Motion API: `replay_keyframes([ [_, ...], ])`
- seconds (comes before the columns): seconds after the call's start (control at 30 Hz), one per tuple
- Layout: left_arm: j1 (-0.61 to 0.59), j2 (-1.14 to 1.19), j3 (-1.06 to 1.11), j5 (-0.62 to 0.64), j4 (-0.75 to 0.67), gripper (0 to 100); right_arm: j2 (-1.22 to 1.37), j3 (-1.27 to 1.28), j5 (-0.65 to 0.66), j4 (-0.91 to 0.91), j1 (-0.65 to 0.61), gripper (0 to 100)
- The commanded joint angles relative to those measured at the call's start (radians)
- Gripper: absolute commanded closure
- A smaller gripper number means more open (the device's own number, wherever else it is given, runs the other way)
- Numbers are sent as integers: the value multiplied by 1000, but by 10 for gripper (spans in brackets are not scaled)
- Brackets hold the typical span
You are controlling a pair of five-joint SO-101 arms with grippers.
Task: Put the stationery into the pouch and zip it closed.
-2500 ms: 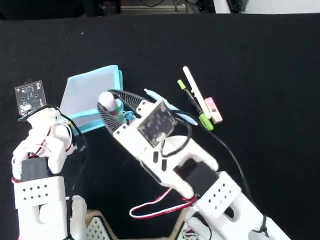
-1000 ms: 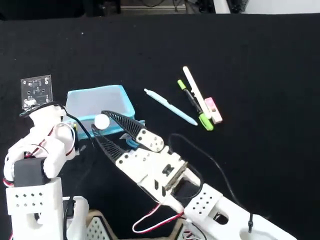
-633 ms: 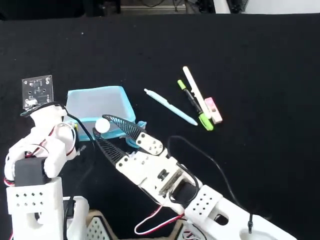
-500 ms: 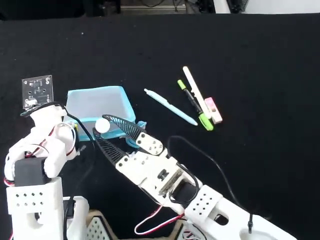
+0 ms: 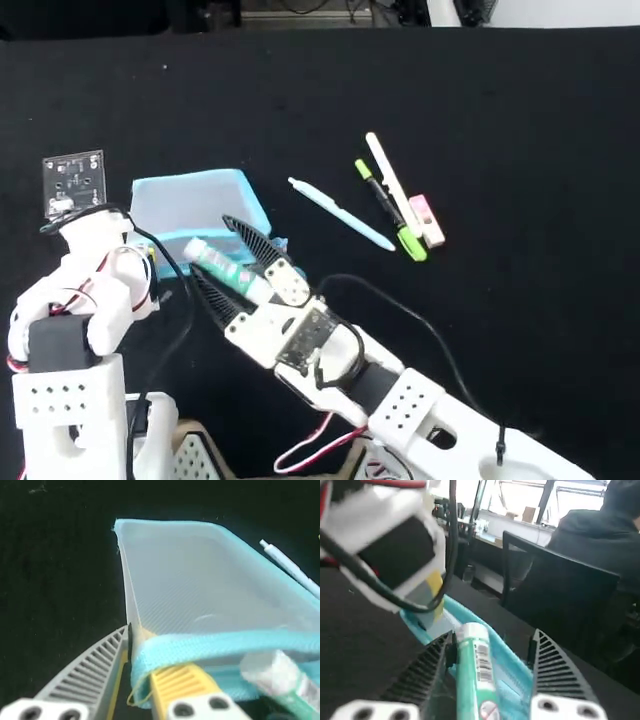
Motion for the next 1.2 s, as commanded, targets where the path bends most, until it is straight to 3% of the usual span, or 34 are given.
replay_keyframes([
  [0.0,10,0,-64,-12,2,969,-22,-62,5,12,-61,825],
  [0.3,10,0,-64,-12,2,968,-24,-61,9,12,-77,982],
  [0.43,10,0,-62,-12,2,968,-96,-62,8,54,-25,954],
  [0.57,10,0,-62,-12,2,969,-305,-102,-26,385,75,874],
  [0.83,10,0,-62,-12,2,969,-717,-469,-374,1404,408,705],
  [1.17,10,0,-51,-12,-6,969,-648,-394,-284,1665,427,698],
])
